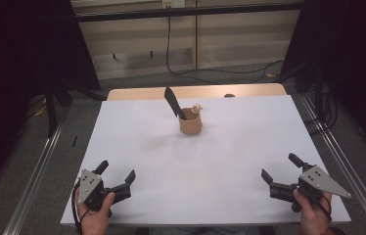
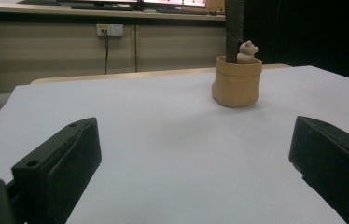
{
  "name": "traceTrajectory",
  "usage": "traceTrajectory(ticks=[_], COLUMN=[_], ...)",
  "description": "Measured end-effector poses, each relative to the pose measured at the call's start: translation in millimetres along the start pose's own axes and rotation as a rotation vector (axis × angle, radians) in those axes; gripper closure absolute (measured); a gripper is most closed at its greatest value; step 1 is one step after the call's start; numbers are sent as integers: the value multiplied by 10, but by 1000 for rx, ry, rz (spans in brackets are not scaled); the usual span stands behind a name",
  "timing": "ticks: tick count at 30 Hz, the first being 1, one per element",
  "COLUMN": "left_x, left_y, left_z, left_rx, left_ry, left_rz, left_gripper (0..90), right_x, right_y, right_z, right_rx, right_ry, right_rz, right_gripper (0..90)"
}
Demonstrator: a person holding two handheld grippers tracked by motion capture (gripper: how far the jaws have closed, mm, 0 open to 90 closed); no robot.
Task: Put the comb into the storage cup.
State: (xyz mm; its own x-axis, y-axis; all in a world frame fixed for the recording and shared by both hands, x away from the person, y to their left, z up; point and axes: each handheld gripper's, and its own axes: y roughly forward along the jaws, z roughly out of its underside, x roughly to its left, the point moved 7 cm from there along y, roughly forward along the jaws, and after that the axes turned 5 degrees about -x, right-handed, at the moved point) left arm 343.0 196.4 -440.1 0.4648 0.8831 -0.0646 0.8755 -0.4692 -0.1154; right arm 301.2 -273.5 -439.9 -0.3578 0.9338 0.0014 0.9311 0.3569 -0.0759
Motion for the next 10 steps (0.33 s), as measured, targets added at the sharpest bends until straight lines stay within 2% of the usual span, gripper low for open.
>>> traceTrajectory(ticks=[10], left_x=[-1], left_y=[26], left_z=[-13], left_rx=[-2], left_ry=[-3], left_rz=[10], left_gripper=[24], right_x=[3], right_y=[19], right_z=[-7], right_rx=[-12], right_ry=[4], right_rz=[-1], right_gripper=[0])
